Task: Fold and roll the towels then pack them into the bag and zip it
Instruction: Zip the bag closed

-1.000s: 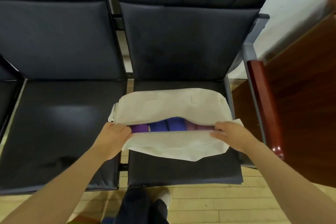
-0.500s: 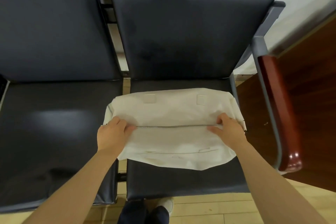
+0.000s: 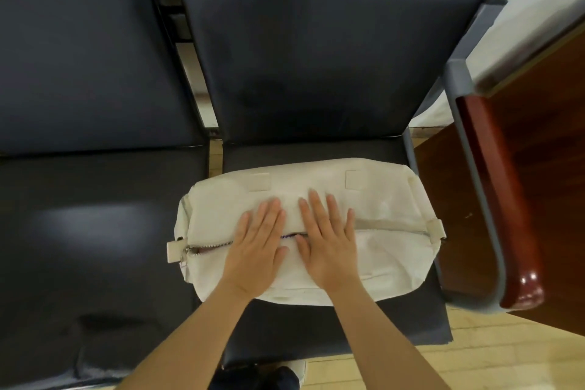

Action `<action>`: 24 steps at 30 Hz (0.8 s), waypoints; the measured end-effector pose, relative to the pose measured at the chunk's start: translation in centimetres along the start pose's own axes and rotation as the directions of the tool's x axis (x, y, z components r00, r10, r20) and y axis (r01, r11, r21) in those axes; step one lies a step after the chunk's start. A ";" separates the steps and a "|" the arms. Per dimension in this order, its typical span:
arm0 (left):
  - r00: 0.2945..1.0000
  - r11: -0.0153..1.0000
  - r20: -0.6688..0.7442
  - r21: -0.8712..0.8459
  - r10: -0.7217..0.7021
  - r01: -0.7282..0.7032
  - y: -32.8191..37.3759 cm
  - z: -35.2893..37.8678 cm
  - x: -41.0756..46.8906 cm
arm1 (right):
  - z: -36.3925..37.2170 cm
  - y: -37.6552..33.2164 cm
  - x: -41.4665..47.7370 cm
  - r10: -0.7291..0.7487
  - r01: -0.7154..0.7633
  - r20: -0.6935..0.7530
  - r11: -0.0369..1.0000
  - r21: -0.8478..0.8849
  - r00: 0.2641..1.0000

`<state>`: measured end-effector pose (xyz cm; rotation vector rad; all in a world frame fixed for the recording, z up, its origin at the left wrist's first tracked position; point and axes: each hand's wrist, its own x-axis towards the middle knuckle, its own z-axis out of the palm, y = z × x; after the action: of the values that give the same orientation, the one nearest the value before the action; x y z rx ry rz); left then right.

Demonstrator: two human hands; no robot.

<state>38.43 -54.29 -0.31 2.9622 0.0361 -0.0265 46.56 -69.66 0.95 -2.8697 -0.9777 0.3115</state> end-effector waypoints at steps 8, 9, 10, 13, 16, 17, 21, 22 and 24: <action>0.987 0.998 0.149 0.031 -0.052 0.048 -0.6 2.5 2.8 | 2.4 0.5 2.8 0.079 -0.069 0.186 0.996 -0.060 0.979; 0.984 0.998 0.165 0.023 -0.059 0.056 -0.6 2.4 3.1 | 2.2 0.6 3.2 0.077 -0.066 0.222 0.996 -0.054 0.972; 0.984 0.998 0.168 0.021 -0.066 0.063 -0.7 2.2 3.4 | 1.8 0.6 3.7 0.079 -0.069 0.244 0.996 -0.048 0.967; 0.981 0.997 0.179 0.000 -0.072 0.073 -0.7 1.3 3.8 | -0.7 0.0 4.9 0.083 -0.078 0.257 0.996 -0.031 0.963; 0.992 0.995 0.081 -0.007 -0.094 0.095 -0.1 0.6 2.7 | -2.9 -0.7 5.0 -0.043 0.073 0.162 0.981 -0.181 0.986; 0.995 0.994 0.031 -0.041 -0.099 0.100 0.4 0.2 2.1 | -3.0 -0.6 4.7 -0.108 0.145 0.170 0.964 -0.223 0.980; 0.944 0.931 0.001 -0.166 0.330 -0.325 4.2 -1.5 -0.2 | -5.8 1.7 5.3 -0.185 0.265 0.289 0.926 -0.267 0.939; 0.891 0.888 0.054 -0.126 0.450 -0.441 5.2 -1.7 -0.3 | -6.9 2.6 5.5 -0.159 0.244 0.321 0.938 -0.247 0.934; 0.874 0.894 0.187 -0.067 0.448 -0.443 6.3 -1.8 0.8 | -8.8 4.4 5.8 -0.139 0.197 0.294 0.964 -0.177 0.946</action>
<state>39.46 -60.18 2.57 2.8511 -0.6680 -0.2567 55.62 -69.75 7.92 -2.9478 -1.3713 0.6516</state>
